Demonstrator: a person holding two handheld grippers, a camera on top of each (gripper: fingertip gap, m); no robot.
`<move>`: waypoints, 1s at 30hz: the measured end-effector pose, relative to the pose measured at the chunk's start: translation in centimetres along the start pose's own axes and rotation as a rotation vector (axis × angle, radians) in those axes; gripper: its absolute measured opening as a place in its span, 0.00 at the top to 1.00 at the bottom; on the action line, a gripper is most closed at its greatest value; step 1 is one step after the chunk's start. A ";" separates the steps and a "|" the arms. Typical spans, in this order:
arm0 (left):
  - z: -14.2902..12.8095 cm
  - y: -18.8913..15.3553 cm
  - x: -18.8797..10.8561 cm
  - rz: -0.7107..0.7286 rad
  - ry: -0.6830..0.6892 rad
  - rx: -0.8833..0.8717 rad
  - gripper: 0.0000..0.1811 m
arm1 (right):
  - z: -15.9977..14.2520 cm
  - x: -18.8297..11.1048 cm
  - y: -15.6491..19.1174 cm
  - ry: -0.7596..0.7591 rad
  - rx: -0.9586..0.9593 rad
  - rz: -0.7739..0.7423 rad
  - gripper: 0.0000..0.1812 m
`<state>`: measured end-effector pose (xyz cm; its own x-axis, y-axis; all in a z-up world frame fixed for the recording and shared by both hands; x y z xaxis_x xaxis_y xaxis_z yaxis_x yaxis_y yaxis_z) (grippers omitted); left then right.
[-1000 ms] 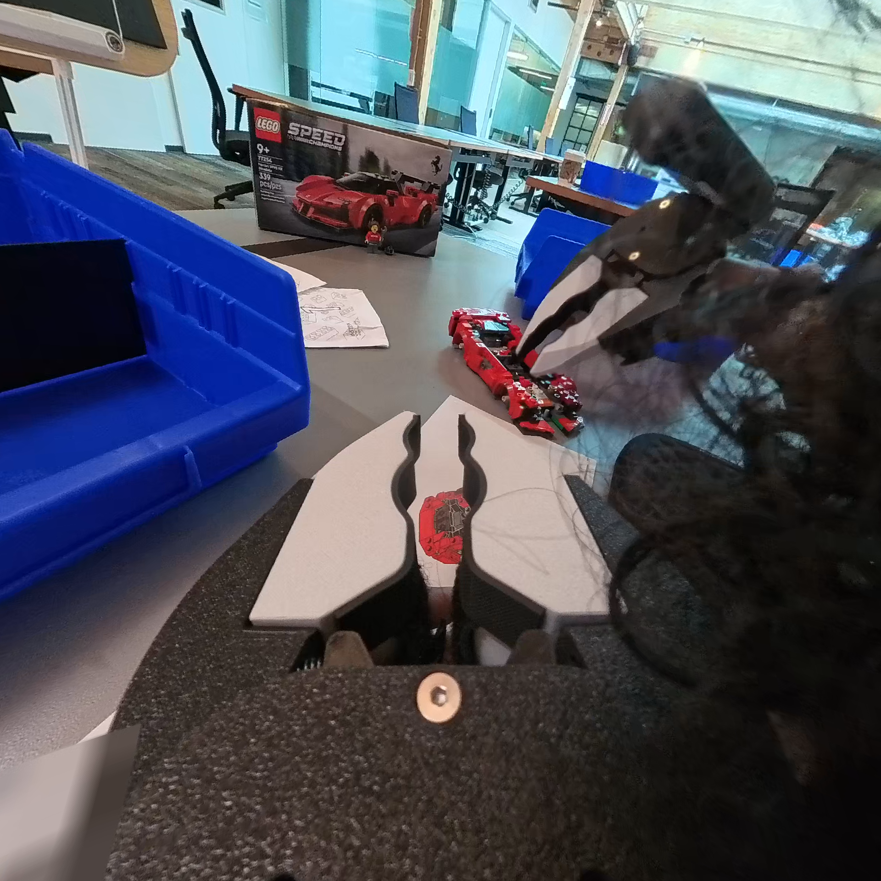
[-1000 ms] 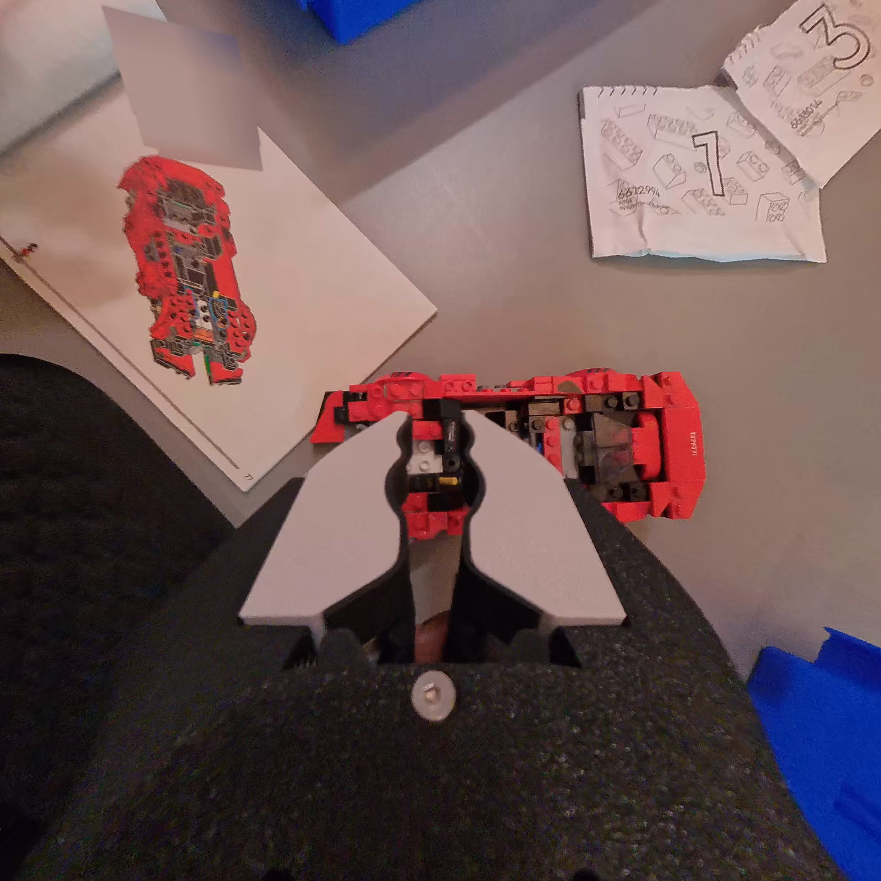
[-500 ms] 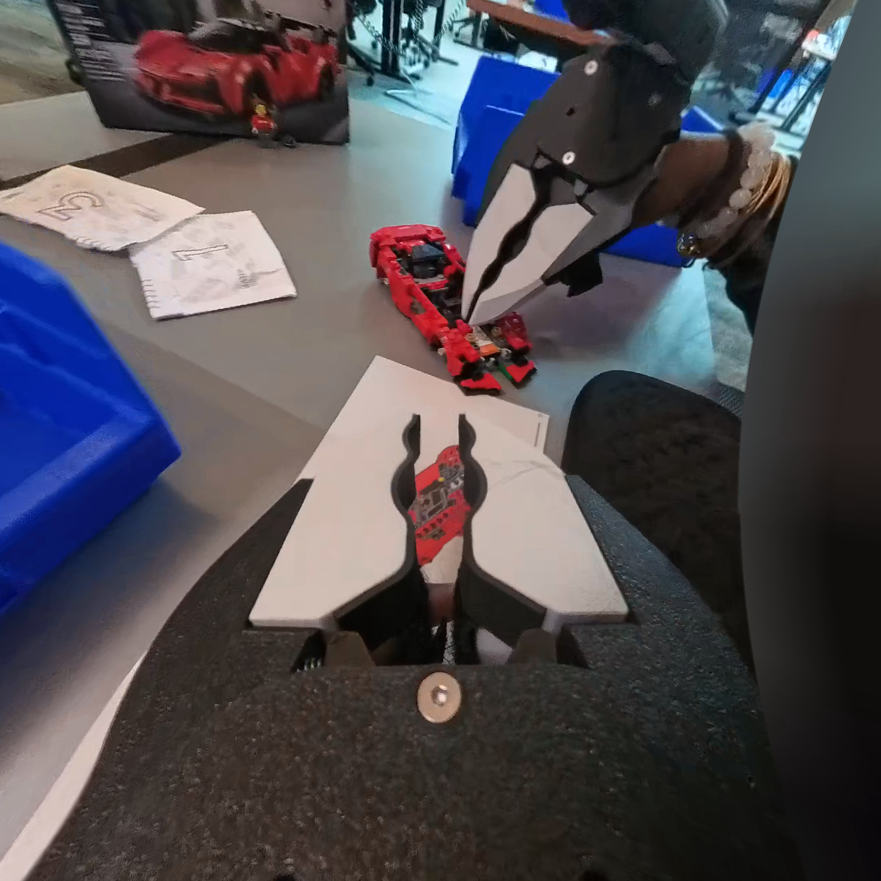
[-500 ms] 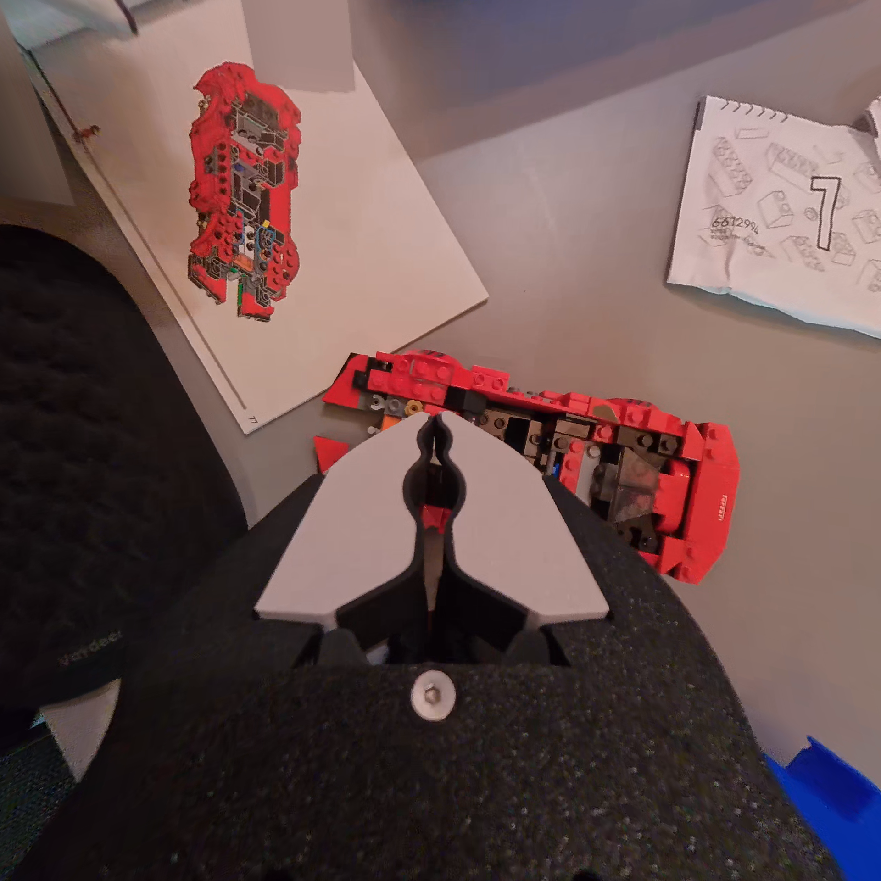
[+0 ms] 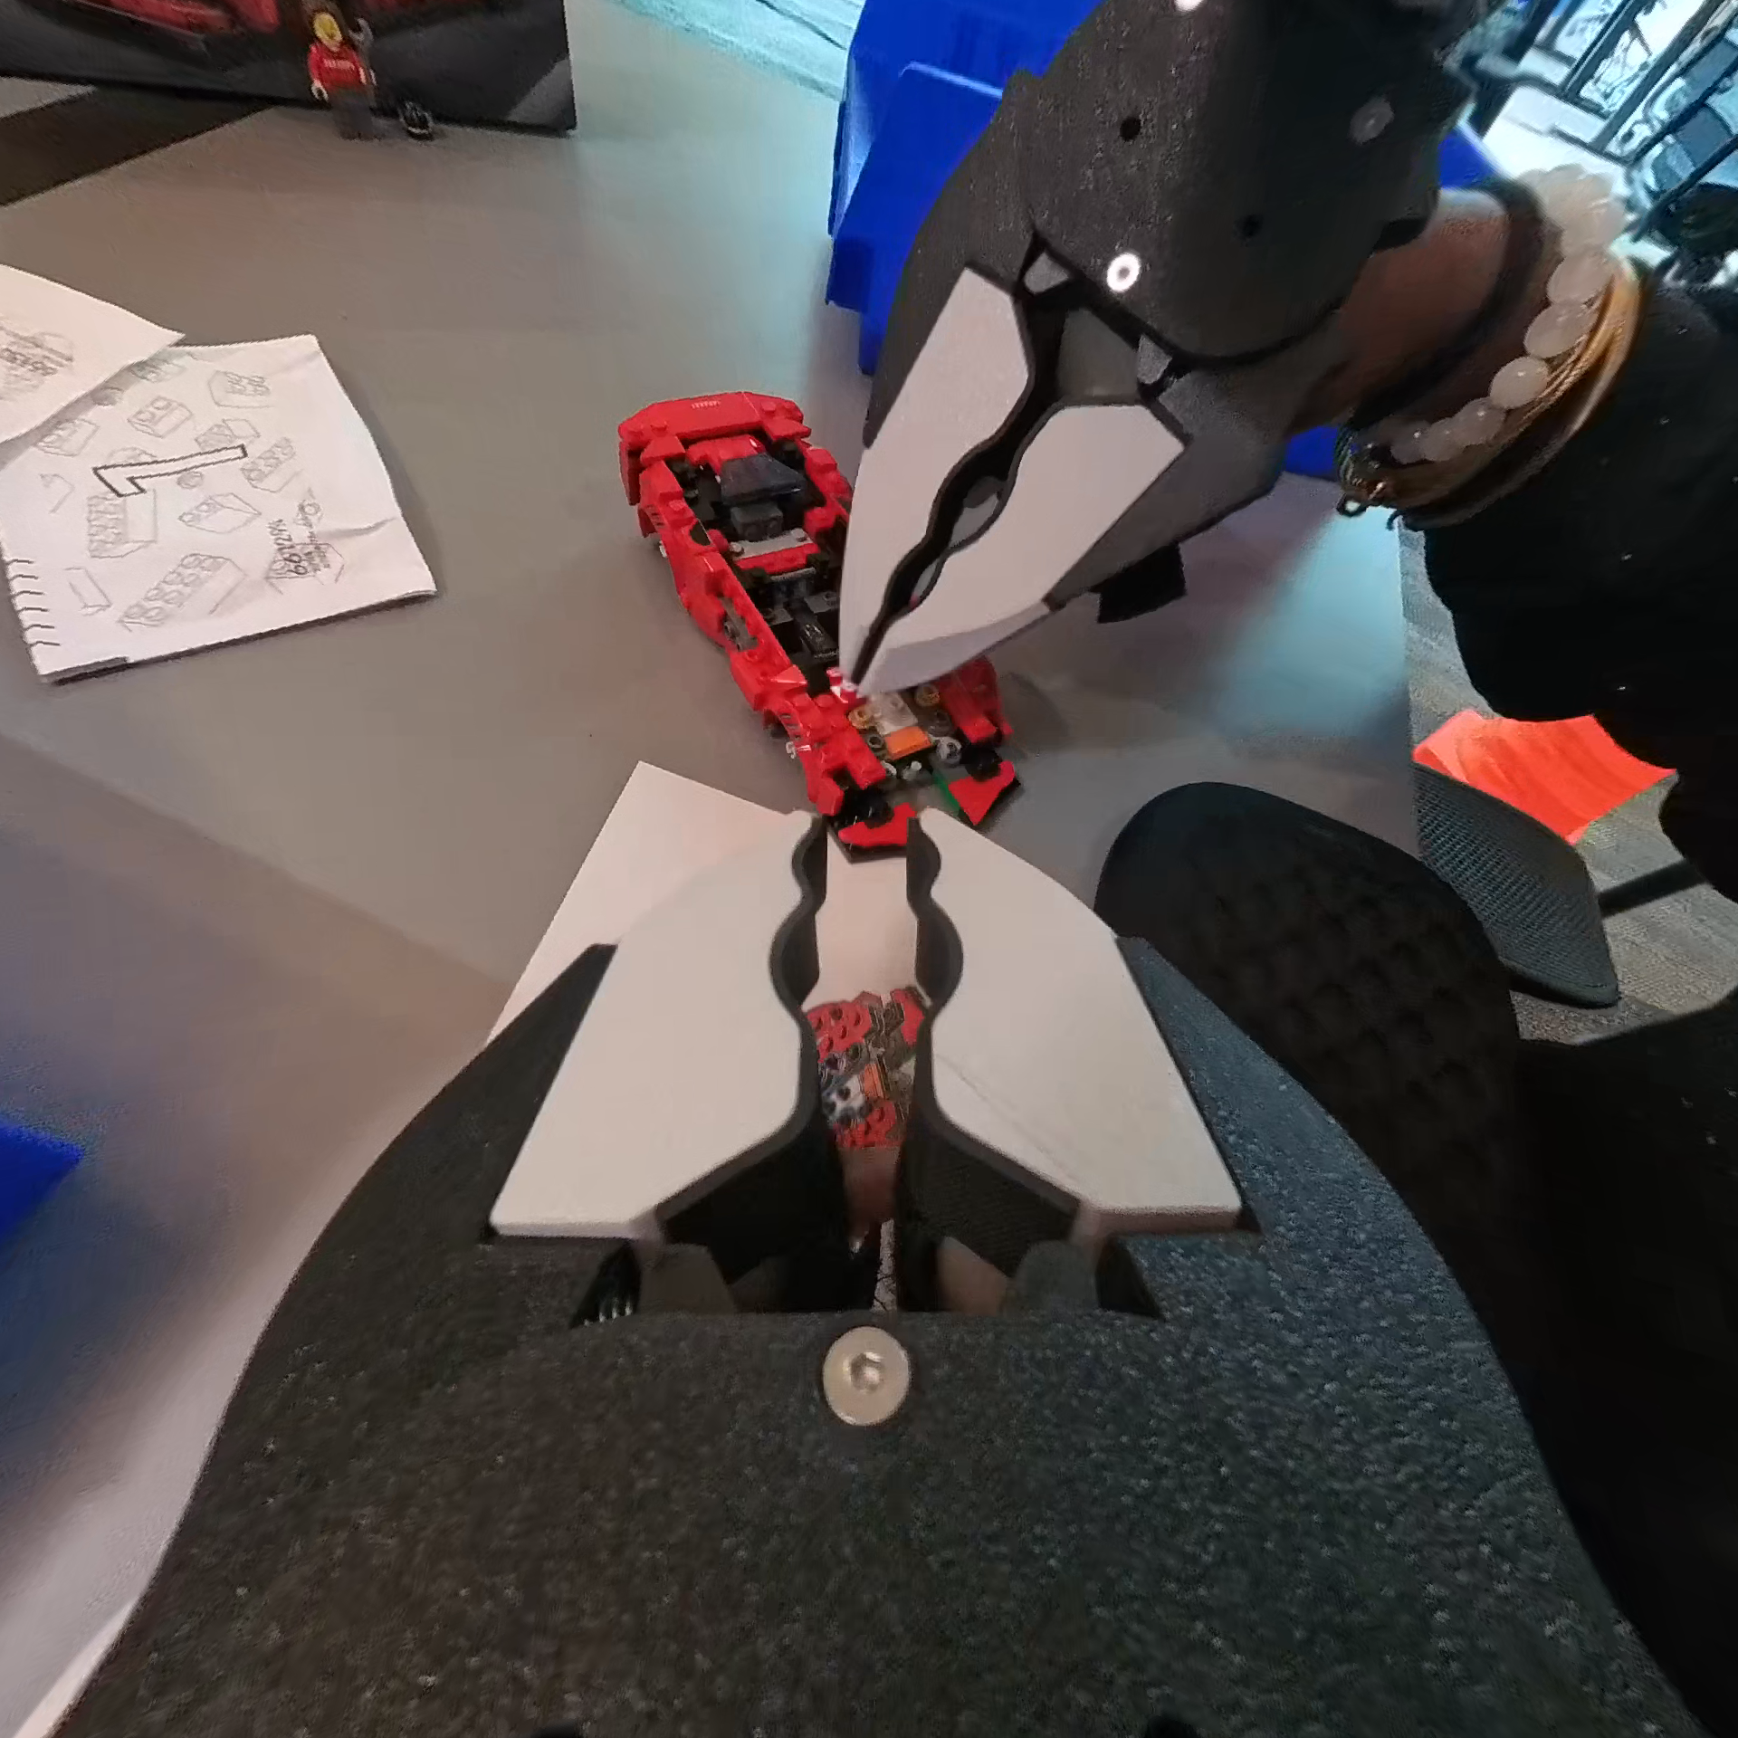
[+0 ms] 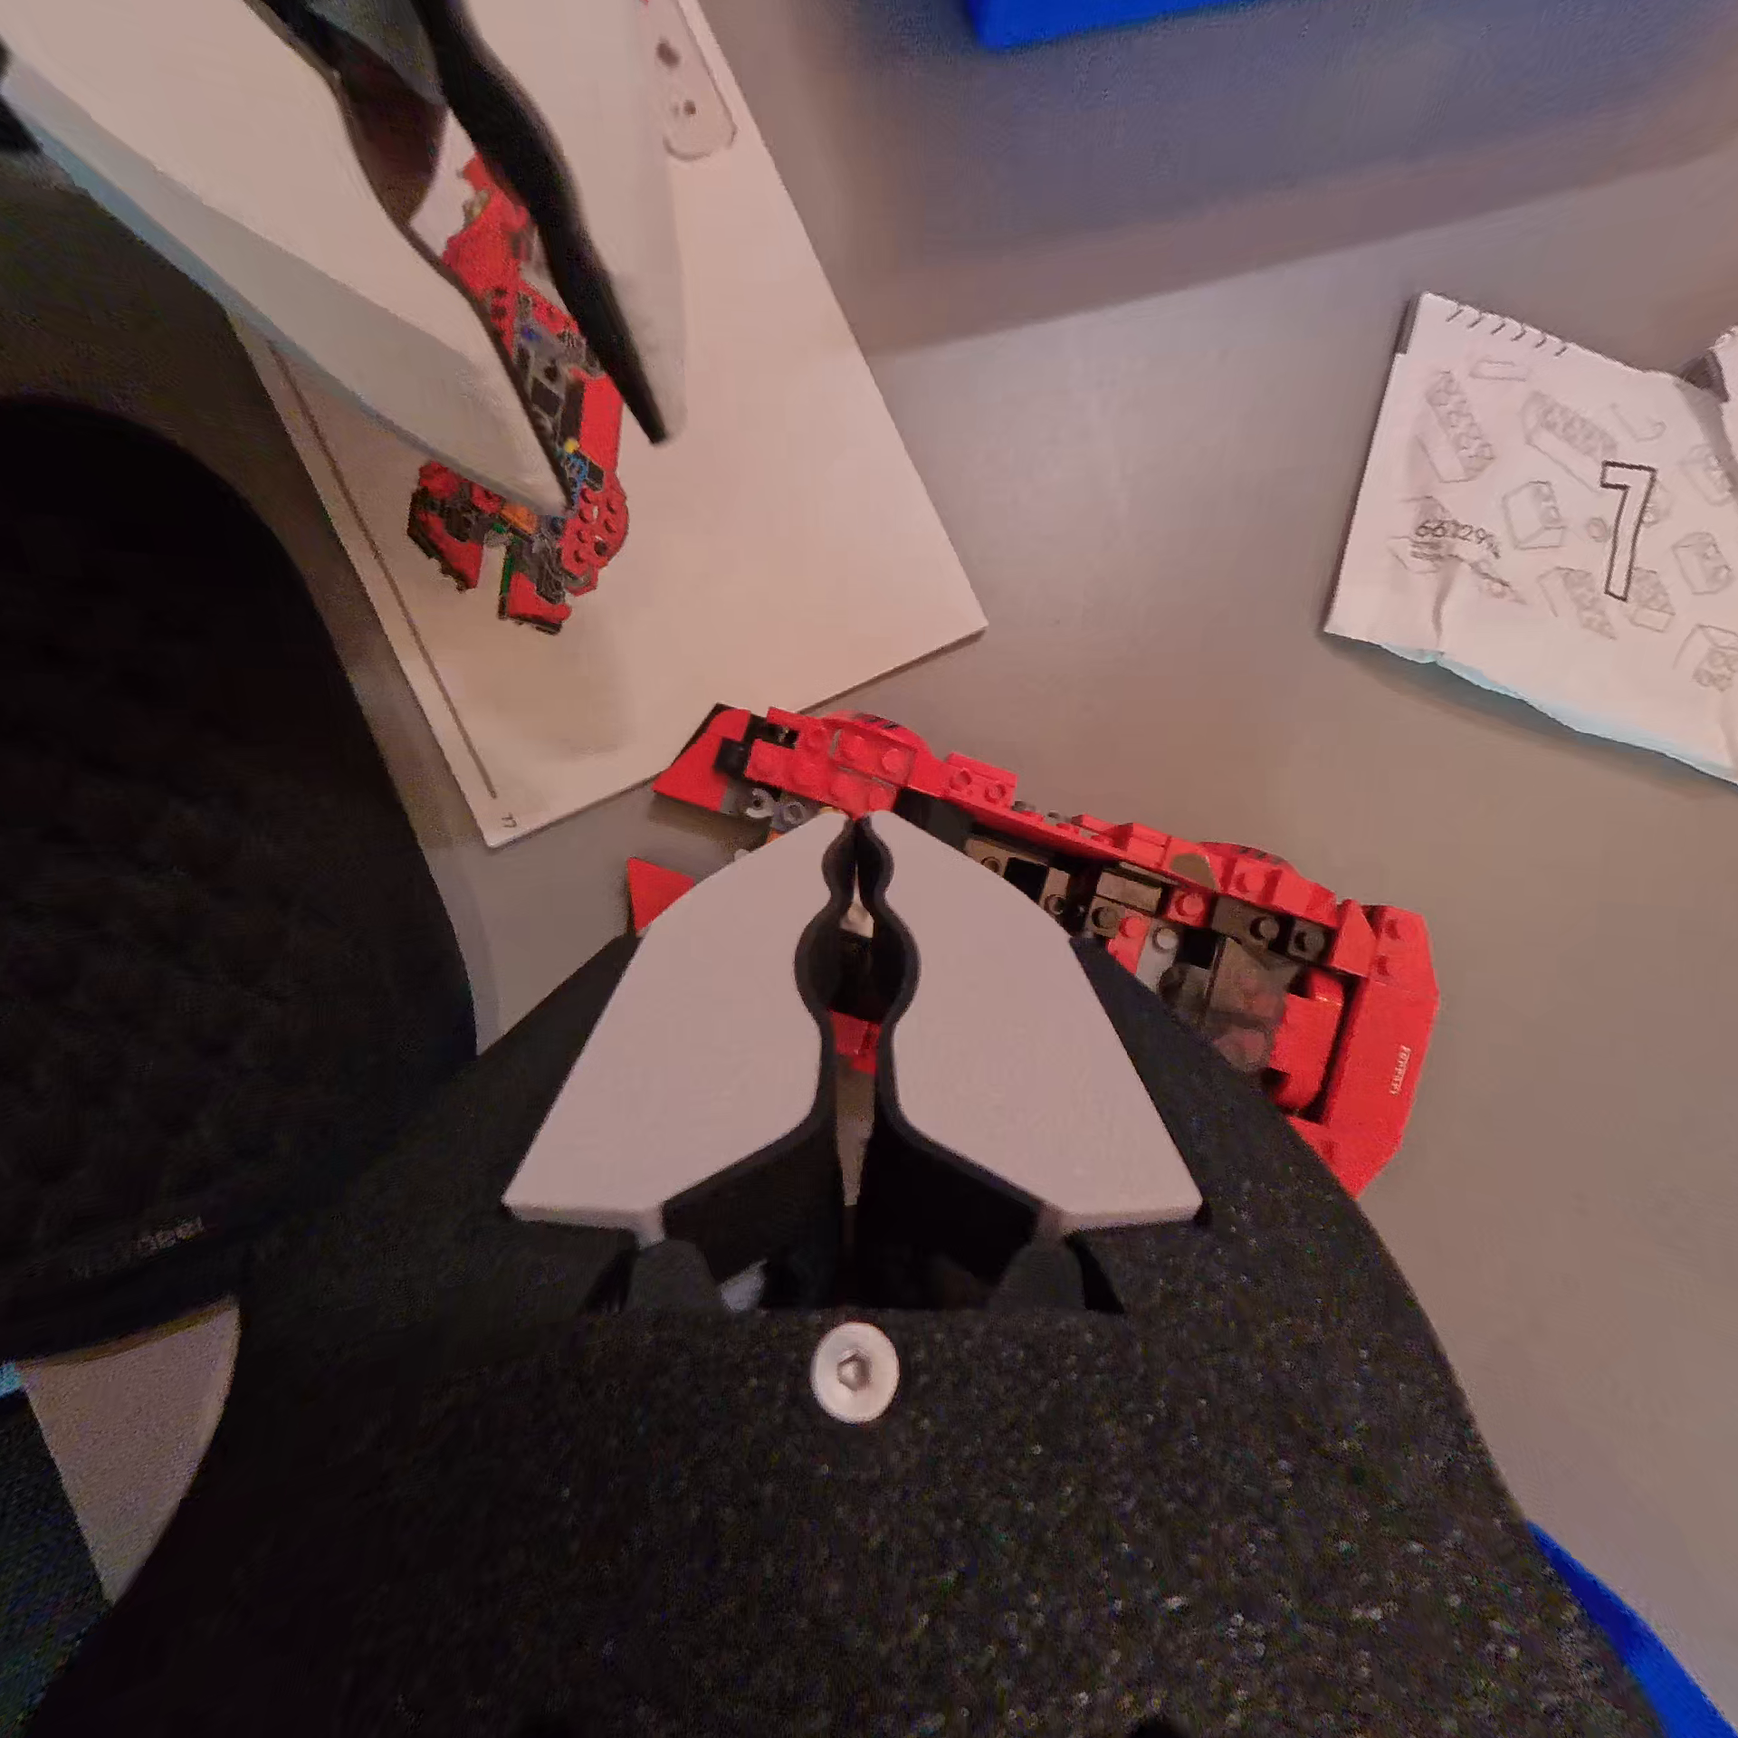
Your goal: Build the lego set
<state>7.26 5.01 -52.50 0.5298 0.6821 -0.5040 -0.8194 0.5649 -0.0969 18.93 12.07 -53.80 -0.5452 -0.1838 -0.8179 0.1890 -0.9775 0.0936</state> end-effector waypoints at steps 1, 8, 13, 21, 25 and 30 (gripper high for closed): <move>0.0 -0.1 0.5 -0.001 0.010 0.006 0.92 | -0.1 0.1 -0.1 0.016 -0.007 -0.008 1.00; -0.4 -0.6 2.4 0.003 0.042 0.050 0.91 | -0.1 0.2 -0.1 0.018 -0.014 -0.020 1.00; -0.7 -0.7 3.6 -0.024 0.078 0.047 0.89 | 0.0 0.3 -0.1 0.046 -0.020 -0.030 1.00; -0.9 -1.0 5.2 -0.111 0.144 0.020 0.83 | 0.0 0.1 -0.6 0.067 0.009 -0.035 1.00; -0.6 -0.6 5.0 -0.100 0.128 0.028 0.82 | 0.2 -0.5 -0.7 0.058 0.008 -0.043 1.00; -0.4 0.1 5.0 -0.071 0.117 0.037 0.82 | -0.1 -0.1 -0.9 0.082 -0.004 -0.023 1.00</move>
Point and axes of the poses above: each gripper's, where its closed fingertips meet, x out along the fingers, z out of its top, y = z × x across the jaws, the point moved 6 cm from there along -x, back along the fingers, and after that the axes turned 13 degrees about z, right-handed, at the moved point
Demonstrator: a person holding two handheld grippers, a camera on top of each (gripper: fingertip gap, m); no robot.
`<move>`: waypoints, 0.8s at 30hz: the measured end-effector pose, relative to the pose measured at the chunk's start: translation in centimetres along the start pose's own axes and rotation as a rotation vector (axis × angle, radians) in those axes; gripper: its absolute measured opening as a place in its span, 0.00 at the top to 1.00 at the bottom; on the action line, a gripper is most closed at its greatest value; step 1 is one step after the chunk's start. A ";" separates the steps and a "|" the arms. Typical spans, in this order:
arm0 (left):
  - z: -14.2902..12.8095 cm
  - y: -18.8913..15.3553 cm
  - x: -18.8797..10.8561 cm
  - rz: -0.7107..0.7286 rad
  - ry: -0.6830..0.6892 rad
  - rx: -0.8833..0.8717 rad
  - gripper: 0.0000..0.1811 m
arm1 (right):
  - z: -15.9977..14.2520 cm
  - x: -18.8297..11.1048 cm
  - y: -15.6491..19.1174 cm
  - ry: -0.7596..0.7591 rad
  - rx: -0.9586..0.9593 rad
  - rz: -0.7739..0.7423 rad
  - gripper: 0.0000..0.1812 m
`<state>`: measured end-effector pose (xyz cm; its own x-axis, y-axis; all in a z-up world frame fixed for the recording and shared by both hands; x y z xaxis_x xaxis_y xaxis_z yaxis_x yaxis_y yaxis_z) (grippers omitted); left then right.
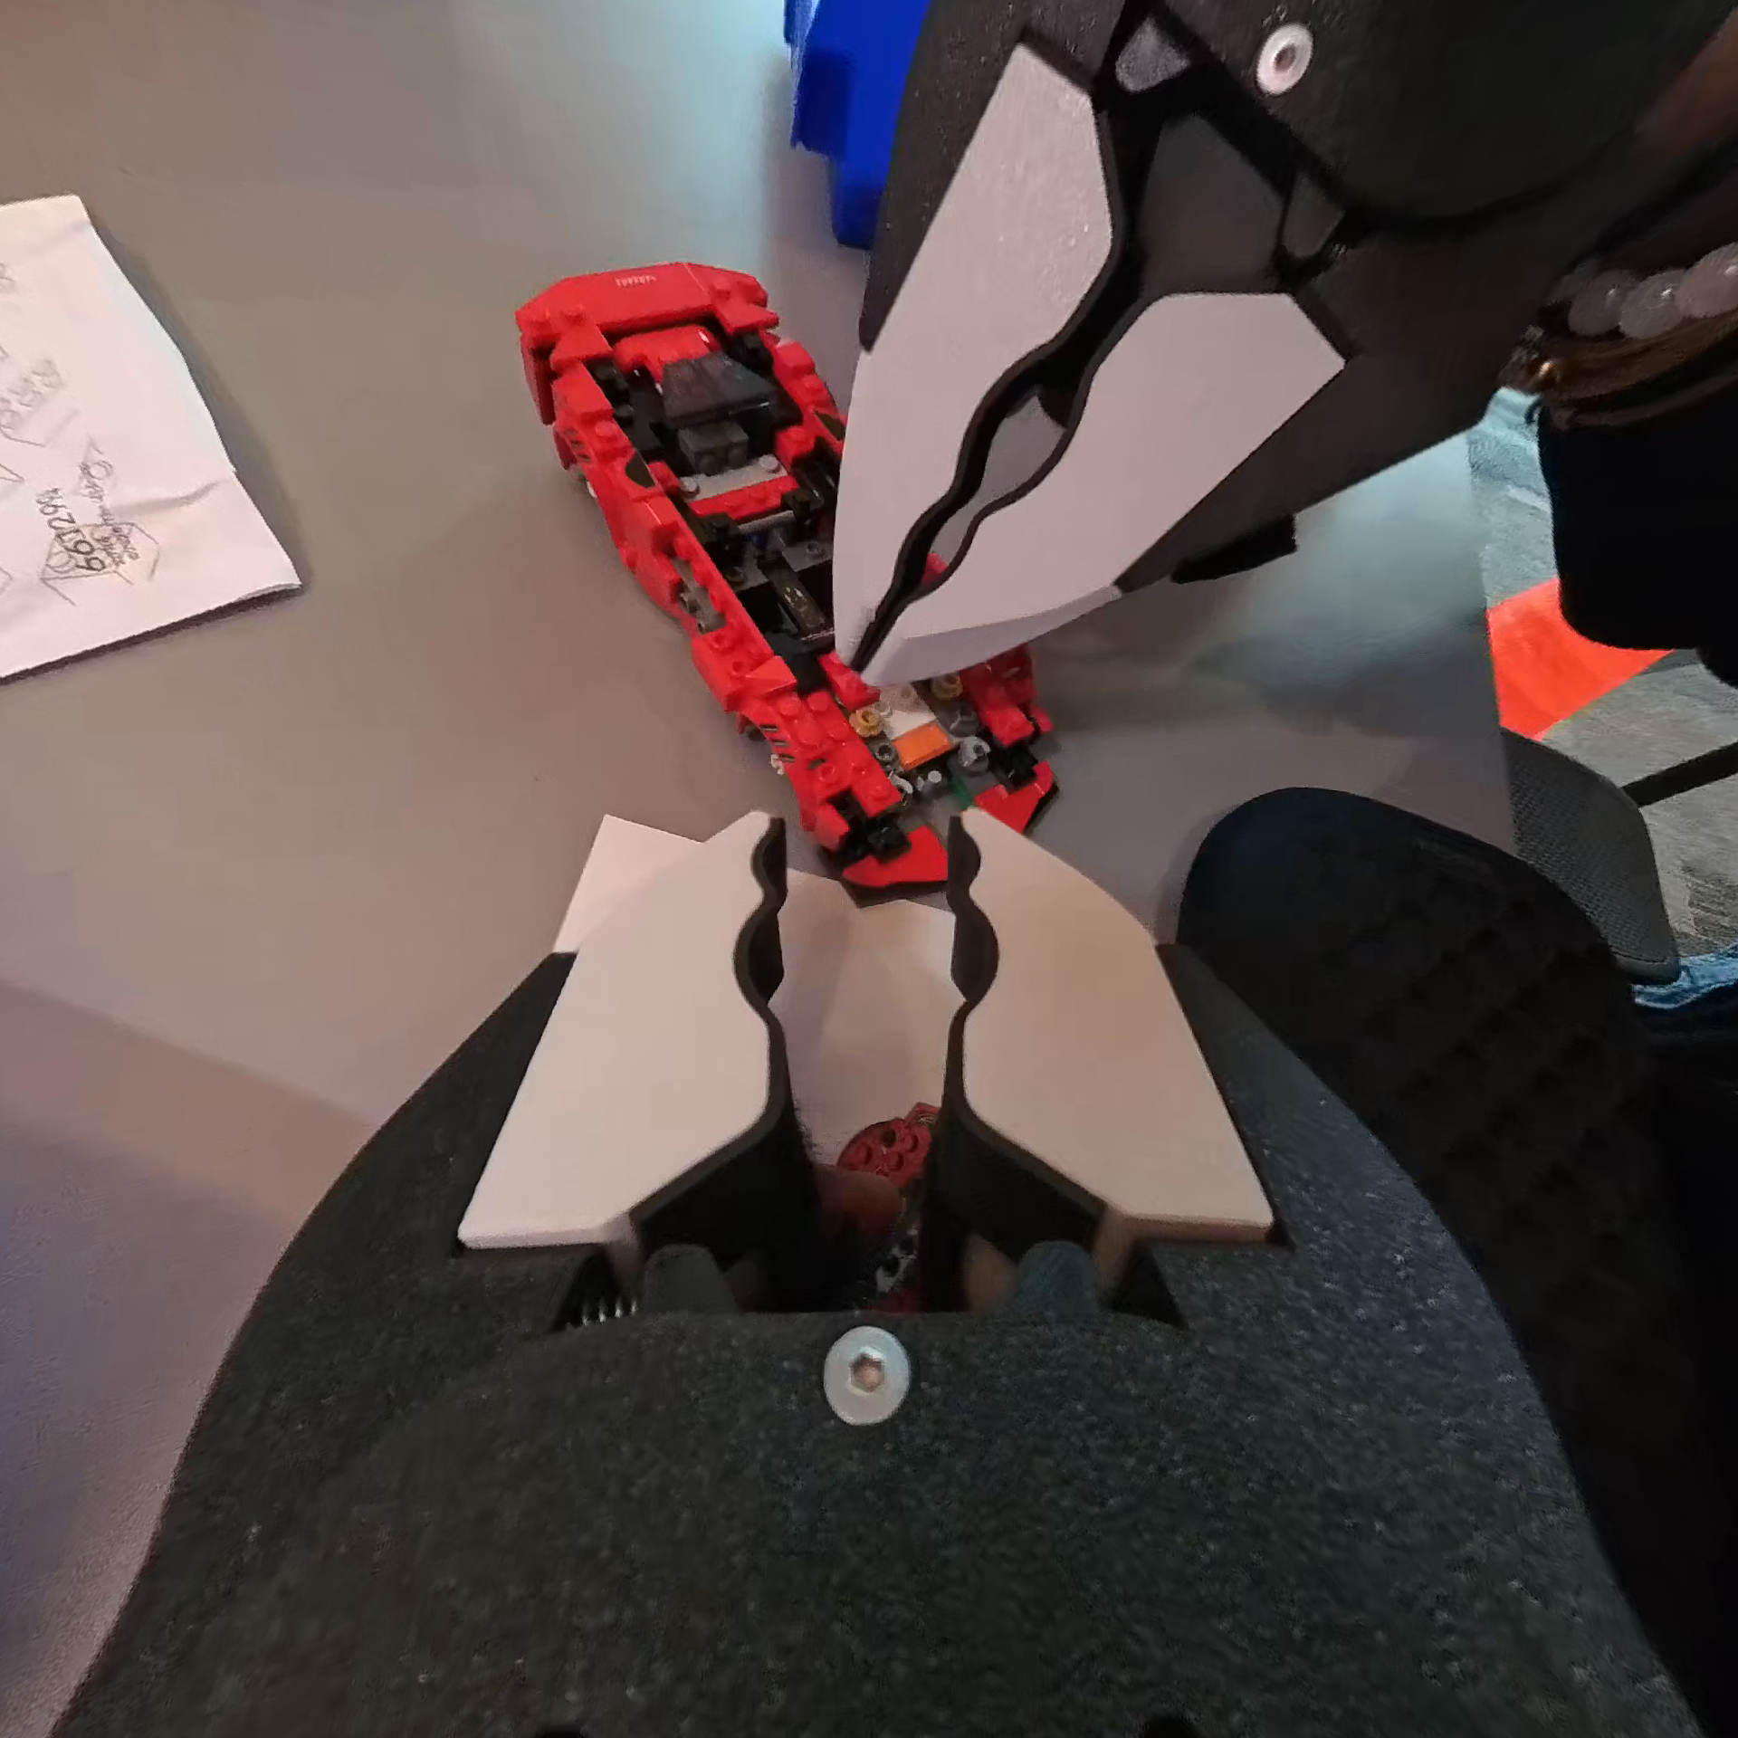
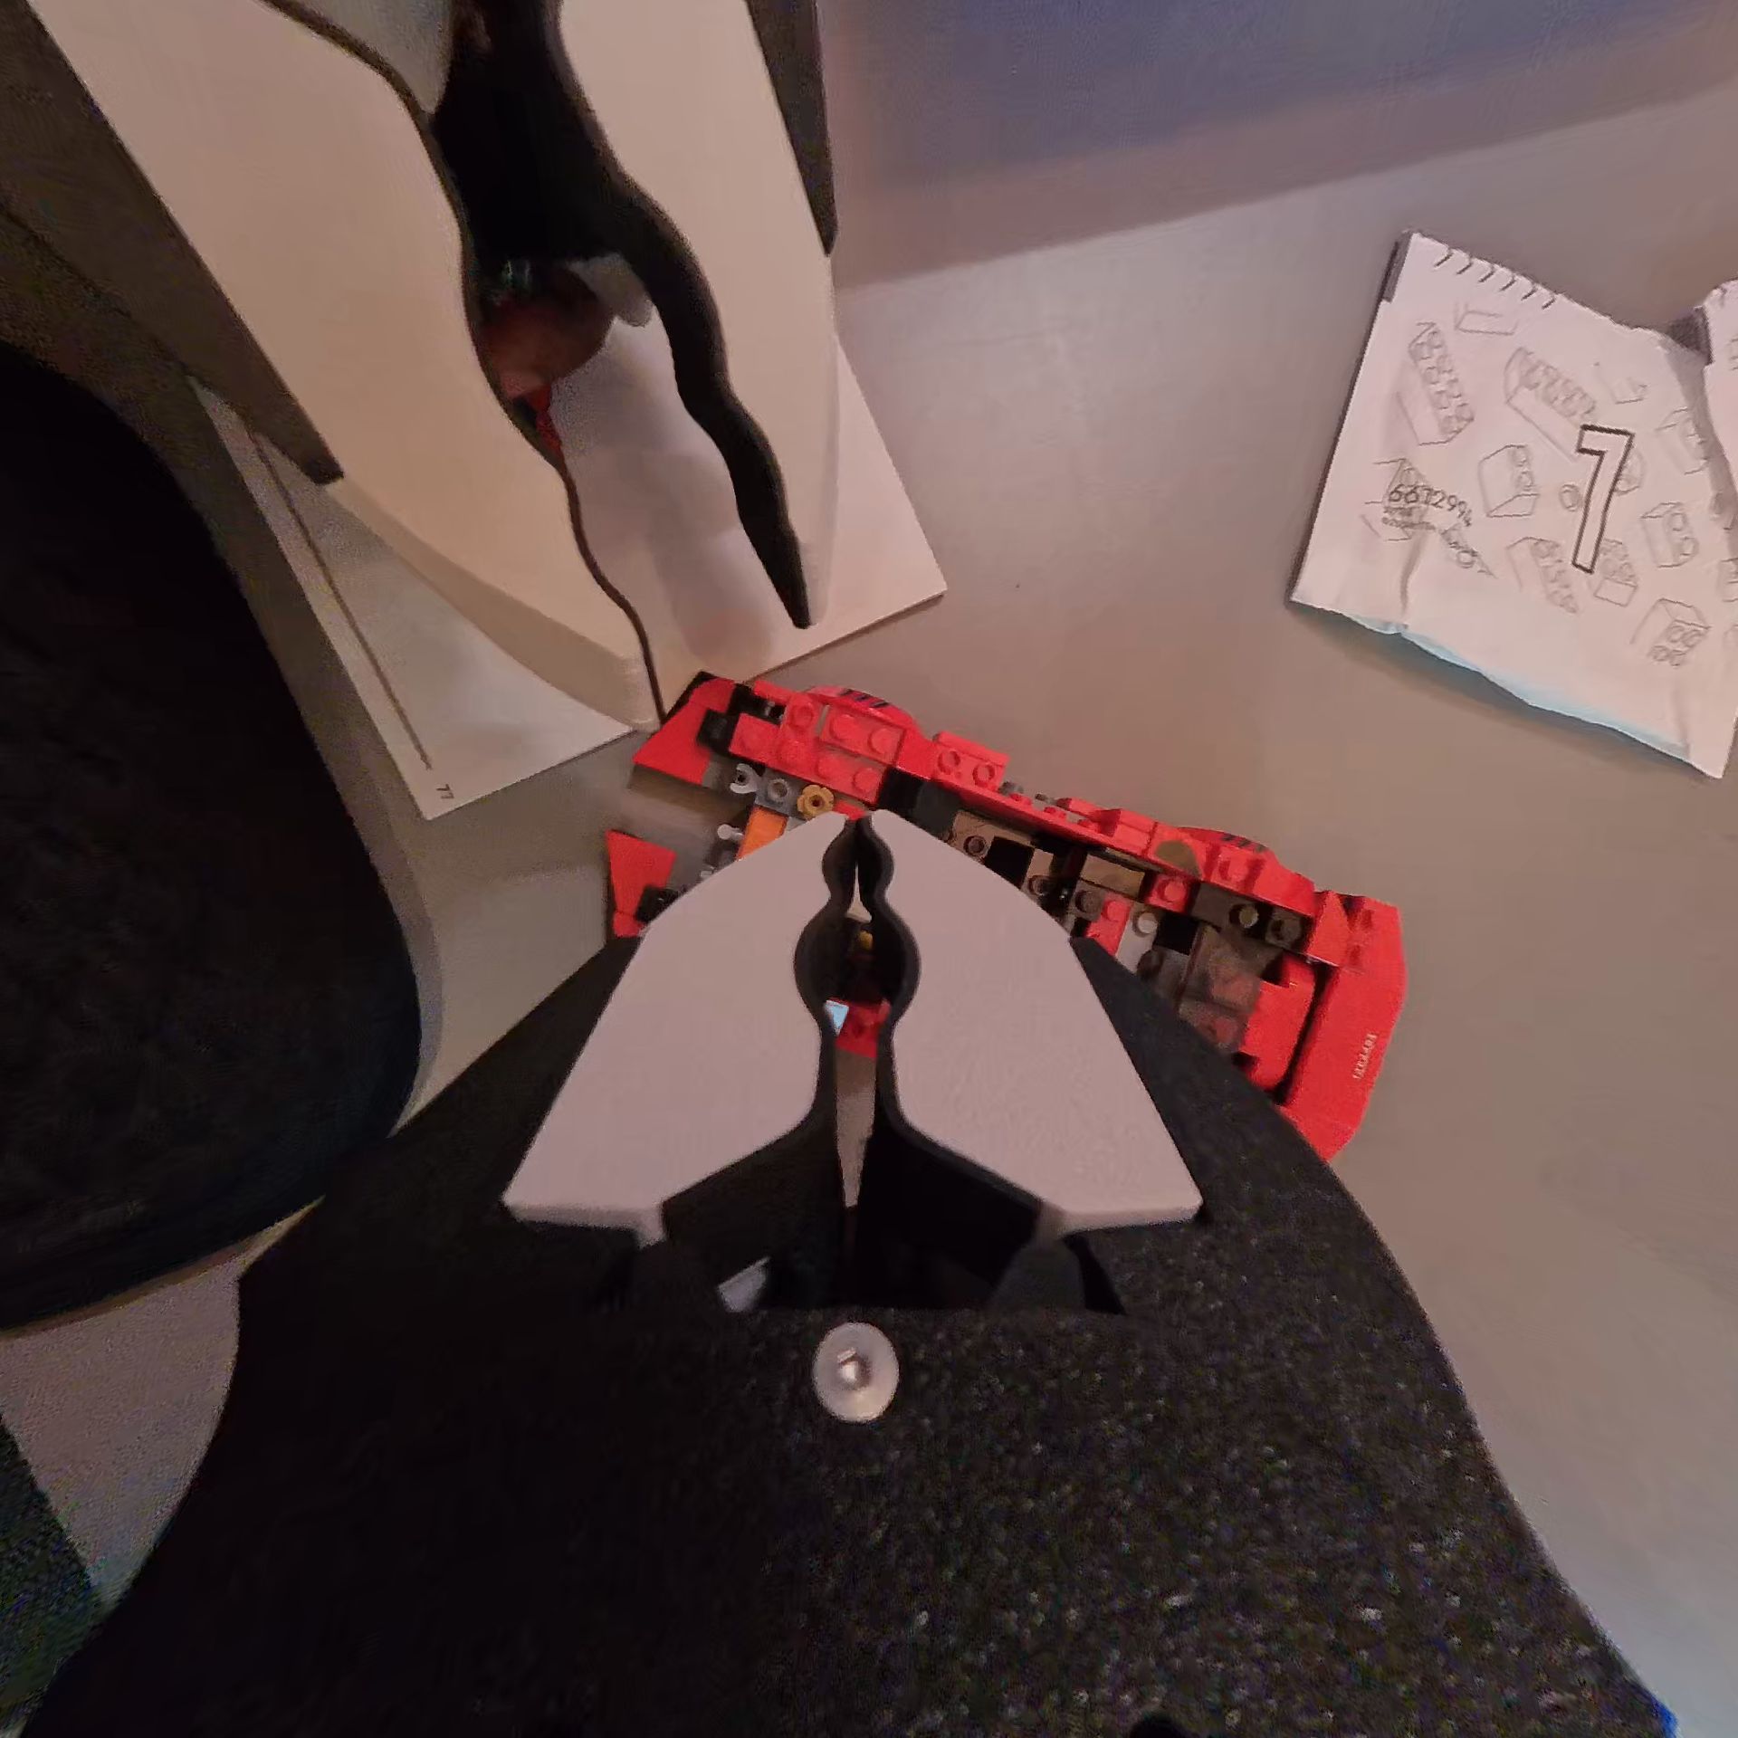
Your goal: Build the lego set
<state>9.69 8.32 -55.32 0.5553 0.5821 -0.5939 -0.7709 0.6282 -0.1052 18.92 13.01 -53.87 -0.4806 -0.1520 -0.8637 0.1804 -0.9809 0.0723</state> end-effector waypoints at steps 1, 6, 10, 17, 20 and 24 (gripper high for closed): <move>-0.1 0.0 0.2 0.000 0.008 0.001 0.82 | -0.1 0.1 0.0 0.005 -0.003 0.001 1.00; -0.3 -0.3 0.6 -0.020 0.022 0.022 0.83 | 0.0 0.2 -0.1 0.008 -0.012 0.000 1.00; -0.3 -0.3 0.7 -0.030 0.028 0.024 0.83 | 0.1 0.0 -0.1 0.034 -0.034 -0.013 1.00; -0.4 -0.4 0.8 -0.037 0.028 0.026 0.83 | 0.5 0.3 -0.2 0.047 -0.043 0.003 1.00; -0.4 -0.4 0.8 -0.033 0.029 0.024 0.83 | 0.1 0.3 -0.3 0.100 -0.054 -0.029 1.00; -0.5 -0.3 0.8 -0.042 0.030 0.017 0.83 | 0.3 -0.1 -0.1 0.090 -0.059 -0.026 1.00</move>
Point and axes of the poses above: each gripper's, where its closed fingertips meet, x out along the fingers, z out of its top, y = z × x across the jaws, the point moved 6 cm from there along -x, back along the fingers, and after that the axes turned 13 degrees about z, right-handed, at the moved point
